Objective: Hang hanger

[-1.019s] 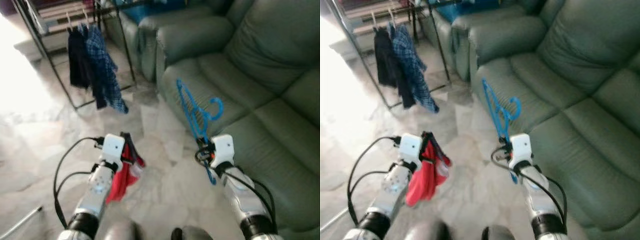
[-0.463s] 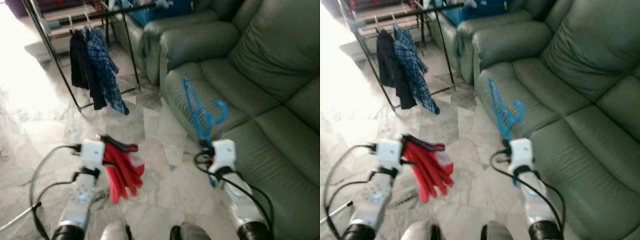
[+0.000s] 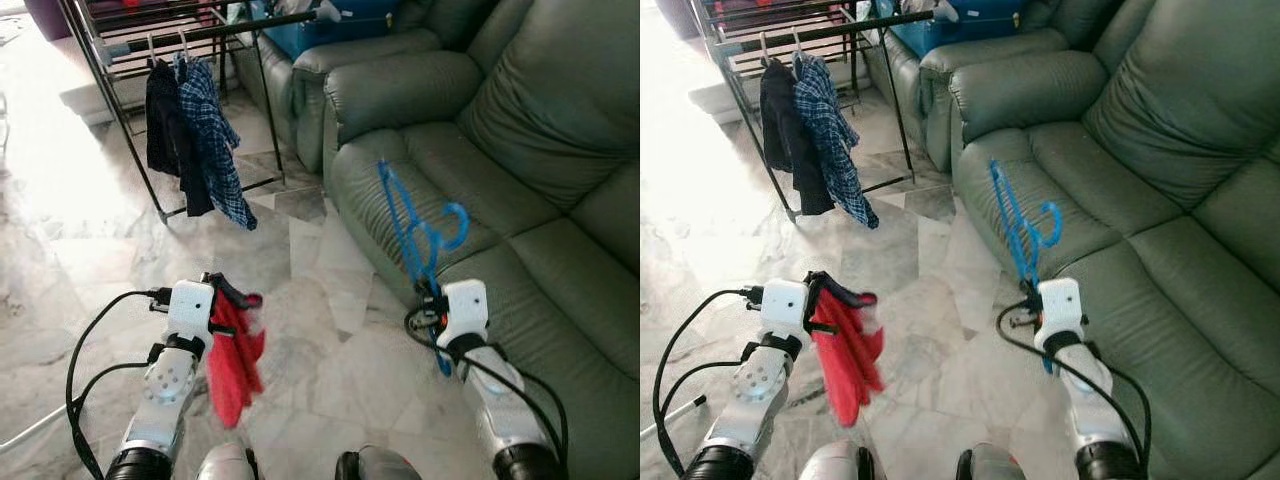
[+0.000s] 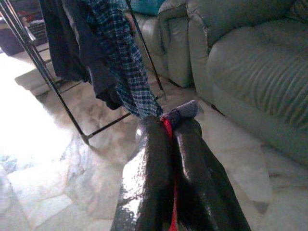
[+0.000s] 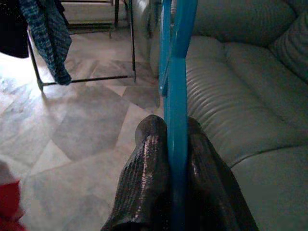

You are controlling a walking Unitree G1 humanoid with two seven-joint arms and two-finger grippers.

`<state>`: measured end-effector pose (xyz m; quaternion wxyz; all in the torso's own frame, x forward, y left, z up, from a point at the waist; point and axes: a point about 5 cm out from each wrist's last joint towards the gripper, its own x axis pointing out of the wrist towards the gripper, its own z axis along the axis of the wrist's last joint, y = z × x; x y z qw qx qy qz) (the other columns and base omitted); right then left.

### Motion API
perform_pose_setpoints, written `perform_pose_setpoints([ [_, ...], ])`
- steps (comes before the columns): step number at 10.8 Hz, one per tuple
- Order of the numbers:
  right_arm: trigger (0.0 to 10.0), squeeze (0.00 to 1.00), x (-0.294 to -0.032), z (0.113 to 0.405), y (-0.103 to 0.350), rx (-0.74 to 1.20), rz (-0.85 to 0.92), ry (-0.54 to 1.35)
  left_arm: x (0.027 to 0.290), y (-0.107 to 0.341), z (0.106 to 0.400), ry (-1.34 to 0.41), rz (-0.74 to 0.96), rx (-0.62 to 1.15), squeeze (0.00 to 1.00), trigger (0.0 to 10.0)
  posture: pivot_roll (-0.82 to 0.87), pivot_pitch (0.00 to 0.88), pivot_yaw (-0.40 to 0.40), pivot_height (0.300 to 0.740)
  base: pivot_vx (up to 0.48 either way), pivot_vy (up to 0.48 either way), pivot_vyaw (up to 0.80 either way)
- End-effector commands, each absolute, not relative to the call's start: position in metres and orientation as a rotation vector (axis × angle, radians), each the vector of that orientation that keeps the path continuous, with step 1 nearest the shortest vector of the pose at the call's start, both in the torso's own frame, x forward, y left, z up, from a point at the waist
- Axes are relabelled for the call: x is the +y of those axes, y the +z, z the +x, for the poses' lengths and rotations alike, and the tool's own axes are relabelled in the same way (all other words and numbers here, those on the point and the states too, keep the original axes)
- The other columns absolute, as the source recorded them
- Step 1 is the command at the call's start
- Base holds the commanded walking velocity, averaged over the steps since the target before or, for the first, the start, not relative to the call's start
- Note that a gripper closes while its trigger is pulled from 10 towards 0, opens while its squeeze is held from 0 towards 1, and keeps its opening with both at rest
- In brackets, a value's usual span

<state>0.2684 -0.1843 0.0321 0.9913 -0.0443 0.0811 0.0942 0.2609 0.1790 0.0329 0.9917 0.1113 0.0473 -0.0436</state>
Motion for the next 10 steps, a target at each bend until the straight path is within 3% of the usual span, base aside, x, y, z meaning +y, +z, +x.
perform_pose_setpoints([
  [1,10.0,0.0,-0.181,0.272,0.037,0.132,-0.081,0.193,0.178,0.039,0.265,-0.098,0.244,0.072,0.0,10.0,0.0,0.06,-0.032,0.74,0.0,0.0,0.0],
  [10,10.0,0.0,-0.17,0.275,0.037,0.143,-0.072,0.237,0.171,0.039,0.268,-0.124,0.23,0.092,0.0,10.0,0.0,0.094,-0.044,0.74,0.0,0.0,0.0],
])
